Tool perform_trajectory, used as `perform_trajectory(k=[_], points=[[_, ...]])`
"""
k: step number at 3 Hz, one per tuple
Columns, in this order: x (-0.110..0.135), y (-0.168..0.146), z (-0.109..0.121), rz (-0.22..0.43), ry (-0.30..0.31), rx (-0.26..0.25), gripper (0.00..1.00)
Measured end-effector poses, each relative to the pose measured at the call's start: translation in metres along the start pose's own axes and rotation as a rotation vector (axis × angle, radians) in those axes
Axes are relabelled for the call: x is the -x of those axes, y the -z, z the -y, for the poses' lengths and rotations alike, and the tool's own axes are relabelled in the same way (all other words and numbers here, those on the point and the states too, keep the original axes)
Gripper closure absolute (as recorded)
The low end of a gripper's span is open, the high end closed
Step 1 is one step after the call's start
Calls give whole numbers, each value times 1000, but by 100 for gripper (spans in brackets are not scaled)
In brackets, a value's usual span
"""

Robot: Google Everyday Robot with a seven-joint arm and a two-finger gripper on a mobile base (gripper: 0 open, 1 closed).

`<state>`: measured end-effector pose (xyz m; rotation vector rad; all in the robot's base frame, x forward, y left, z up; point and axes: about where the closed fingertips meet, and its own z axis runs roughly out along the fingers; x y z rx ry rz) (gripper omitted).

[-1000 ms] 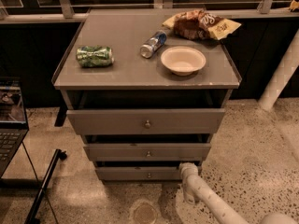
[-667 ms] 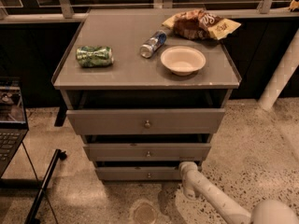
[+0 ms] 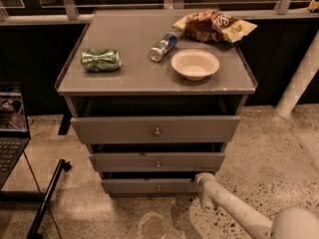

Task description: Open bottom drawer

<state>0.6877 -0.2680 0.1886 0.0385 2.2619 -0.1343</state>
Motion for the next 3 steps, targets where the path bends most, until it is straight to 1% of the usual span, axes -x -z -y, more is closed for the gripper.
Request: perform_trajectory(k=[1,2,3], points=[[-16,15,14,-93,-38,14,100],[-20,19,14,-117,-46,22,100],[-20,19,11,-117,-46,22,100]])
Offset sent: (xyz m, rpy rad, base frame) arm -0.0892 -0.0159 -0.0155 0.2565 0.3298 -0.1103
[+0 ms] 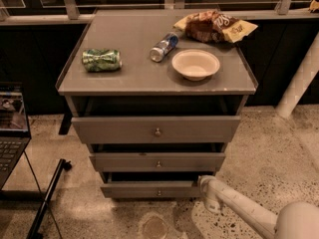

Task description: Open bottom drawer

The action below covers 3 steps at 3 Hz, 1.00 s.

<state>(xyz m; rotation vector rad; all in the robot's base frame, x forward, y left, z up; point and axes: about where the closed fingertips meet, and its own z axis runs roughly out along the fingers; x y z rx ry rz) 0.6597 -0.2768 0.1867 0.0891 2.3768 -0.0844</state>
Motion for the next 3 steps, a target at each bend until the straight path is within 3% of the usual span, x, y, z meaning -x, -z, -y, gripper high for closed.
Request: perform_trajectory(k=[1,2,3], points=[[-5,5,0,-48,38,23,100],[-18,13,3,-109,25,40,100],[-14,16,3,-109,25,40,100]])
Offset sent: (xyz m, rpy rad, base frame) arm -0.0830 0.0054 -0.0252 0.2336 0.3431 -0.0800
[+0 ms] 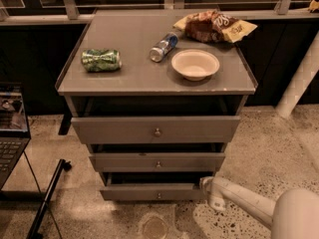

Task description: Open bottom drawer

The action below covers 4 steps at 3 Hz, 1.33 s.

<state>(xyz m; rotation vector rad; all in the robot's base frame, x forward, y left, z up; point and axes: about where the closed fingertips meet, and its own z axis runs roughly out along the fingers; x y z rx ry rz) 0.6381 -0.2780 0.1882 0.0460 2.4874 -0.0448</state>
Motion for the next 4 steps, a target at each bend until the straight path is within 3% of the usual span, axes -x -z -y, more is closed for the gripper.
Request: perform_trajectory(k=[1,4], points=[[-24,19,-1,-86,-61,46,100],[-26,21,0,-107,-59,47,100]])
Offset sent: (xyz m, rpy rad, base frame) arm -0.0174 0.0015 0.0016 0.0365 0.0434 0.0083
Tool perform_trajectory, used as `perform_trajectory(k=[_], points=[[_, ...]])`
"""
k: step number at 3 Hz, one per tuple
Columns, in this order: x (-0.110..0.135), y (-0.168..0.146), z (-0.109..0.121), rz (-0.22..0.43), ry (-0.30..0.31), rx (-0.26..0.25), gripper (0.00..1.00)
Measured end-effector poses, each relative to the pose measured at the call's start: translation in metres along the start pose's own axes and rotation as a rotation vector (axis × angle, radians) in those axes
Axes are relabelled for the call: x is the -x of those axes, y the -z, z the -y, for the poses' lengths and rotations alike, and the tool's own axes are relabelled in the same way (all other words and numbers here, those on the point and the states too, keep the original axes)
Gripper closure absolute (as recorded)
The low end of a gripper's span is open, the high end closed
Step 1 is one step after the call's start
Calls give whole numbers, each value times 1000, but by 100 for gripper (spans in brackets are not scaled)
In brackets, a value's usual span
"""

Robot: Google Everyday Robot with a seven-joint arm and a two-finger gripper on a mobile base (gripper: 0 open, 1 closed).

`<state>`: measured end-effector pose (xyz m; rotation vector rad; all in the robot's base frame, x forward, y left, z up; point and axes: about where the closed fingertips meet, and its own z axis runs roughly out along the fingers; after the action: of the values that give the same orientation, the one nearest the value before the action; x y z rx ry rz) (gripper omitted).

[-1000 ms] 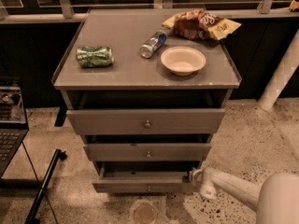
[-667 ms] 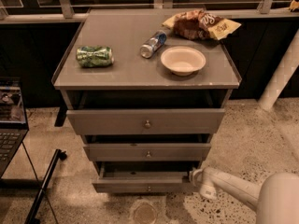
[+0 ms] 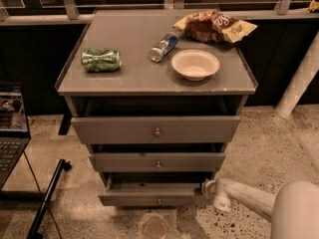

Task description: Open bottom drawer

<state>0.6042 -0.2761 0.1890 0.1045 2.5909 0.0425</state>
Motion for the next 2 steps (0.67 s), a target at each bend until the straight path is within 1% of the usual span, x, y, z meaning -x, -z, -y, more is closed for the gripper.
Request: perform_trajectory(k=[1,2], points=[[-6,1,-7,-19,18,14,100],[-6,2,-9,-24,23,17,100]])
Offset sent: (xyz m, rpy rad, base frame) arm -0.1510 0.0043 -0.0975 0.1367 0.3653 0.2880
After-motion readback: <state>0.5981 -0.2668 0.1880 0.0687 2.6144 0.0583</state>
